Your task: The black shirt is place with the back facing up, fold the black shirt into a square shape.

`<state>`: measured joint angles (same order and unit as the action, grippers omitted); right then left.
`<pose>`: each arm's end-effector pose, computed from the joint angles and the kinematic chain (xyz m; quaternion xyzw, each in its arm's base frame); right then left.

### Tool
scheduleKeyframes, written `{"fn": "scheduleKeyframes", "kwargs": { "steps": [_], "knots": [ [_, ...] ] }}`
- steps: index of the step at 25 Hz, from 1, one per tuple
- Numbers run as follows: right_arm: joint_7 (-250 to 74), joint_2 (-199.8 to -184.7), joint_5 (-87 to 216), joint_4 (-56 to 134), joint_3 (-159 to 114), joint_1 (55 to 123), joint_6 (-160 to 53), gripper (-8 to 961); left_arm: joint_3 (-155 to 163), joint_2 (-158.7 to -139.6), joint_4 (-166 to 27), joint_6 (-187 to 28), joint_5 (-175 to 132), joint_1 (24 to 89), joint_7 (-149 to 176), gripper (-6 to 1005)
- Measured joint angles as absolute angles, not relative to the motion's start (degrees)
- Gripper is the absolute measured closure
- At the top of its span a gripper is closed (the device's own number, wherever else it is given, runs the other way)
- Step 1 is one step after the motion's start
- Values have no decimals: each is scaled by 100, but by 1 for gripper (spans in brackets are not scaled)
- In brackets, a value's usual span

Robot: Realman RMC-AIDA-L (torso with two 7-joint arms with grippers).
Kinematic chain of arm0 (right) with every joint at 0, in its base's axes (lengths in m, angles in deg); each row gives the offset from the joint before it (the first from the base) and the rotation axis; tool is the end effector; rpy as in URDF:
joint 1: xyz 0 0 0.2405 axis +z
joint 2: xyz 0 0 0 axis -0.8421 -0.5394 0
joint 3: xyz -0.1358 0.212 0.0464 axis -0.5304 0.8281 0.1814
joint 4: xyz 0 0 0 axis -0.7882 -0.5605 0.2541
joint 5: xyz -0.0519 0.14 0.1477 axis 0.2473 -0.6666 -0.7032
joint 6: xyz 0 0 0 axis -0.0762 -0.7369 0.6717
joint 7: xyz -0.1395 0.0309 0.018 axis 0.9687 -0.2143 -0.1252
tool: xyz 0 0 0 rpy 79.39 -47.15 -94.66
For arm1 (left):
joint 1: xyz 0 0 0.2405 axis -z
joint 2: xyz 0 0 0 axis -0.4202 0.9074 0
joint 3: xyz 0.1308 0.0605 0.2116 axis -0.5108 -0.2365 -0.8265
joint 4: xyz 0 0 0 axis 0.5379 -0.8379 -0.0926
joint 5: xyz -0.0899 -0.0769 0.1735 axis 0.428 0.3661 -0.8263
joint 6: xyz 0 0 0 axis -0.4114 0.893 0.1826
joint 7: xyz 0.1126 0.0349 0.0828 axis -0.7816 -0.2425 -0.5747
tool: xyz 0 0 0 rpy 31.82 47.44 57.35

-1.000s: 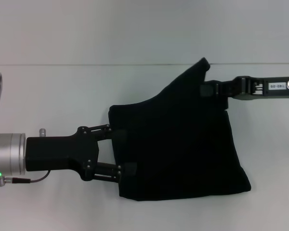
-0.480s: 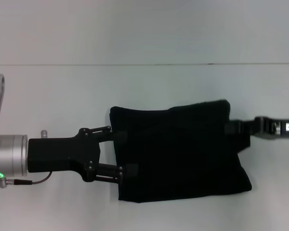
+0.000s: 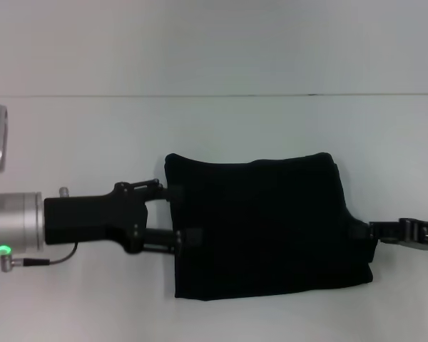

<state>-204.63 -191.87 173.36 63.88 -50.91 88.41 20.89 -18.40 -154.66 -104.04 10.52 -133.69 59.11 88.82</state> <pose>0.3177 0.3298 0.0163 -0.7803 0.5868 0.1955 0.0927 -0.2495 0.3234 -0.0020 -0.9419 -0.1891 -0.2641 0.0857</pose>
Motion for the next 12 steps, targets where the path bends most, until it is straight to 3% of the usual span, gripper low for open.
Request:
{"fn": "scheduleKeyframes", "kwargs": {
  "steps": [12],
  "knots": [
    [-20404, -18781, 17298, 6449, -3914, 8682, 2847, 364, -1980, -15477, -10077, -1553, -13136, 6537, 11382, 63]
  ]
}}
